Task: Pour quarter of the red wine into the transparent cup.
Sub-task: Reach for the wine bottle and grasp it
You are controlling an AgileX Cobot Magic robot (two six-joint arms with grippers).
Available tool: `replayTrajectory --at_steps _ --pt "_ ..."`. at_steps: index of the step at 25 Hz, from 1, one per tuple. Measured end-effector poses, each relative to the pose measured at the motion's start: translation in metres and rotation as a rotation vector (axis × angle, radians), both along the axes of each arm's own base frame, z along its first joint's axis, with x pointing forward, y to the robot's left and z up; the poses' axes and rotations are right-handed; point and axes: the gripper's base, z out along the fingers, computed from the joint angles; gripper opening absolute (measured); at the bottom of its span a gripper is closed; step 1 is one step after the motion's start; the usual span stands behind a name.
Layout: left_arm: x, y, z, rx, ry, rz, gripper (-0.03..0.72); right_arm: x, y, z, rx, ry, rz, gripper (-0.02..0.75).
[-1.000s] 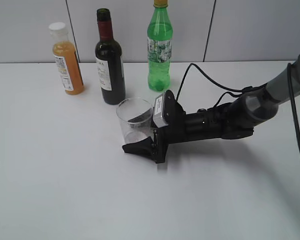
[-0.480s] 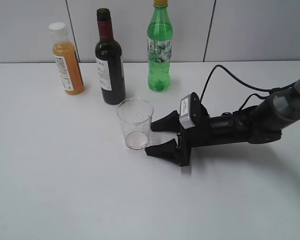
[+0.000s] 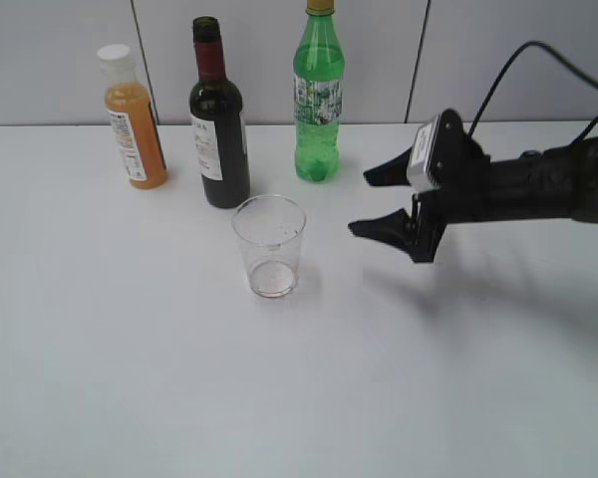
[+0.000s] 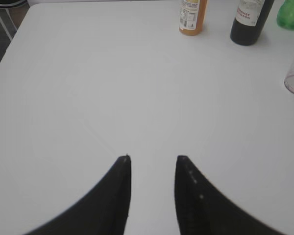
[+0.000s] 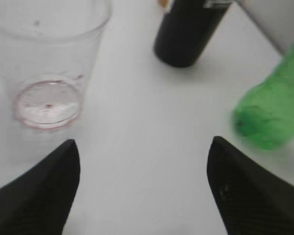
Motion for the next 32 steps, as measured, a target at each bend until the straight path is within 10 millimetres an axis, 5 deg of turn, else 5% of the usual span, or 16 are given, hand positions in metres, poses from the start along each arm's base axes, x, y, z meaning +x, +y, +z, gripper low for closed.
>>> replayTrajectory --at_steps 7,17,25,32 --pt "0.0 0.0 0.0 0.0 0.0 0.0 0.24 0.021 -0.04 0.065 -0.2 -0.067 -0.53 0.645" --pt "0.0 0.0 0.0 0.0 0.0 0.0 0.24 0.024 -0.098 0.109 -0.298 0.359 -1.386 0.633" --pt "0.0 0.0 0.0 0.0 0.0 0.0 0.24 0.022 -0.1 0.171 -0.352 0.738 -1.266 0.604" --pt "0.0 0.0 0.0 0.0 0.0 0.0 0.24 0.007 -0.094 0.226 -0.313 0.729 -1.143 0.589"
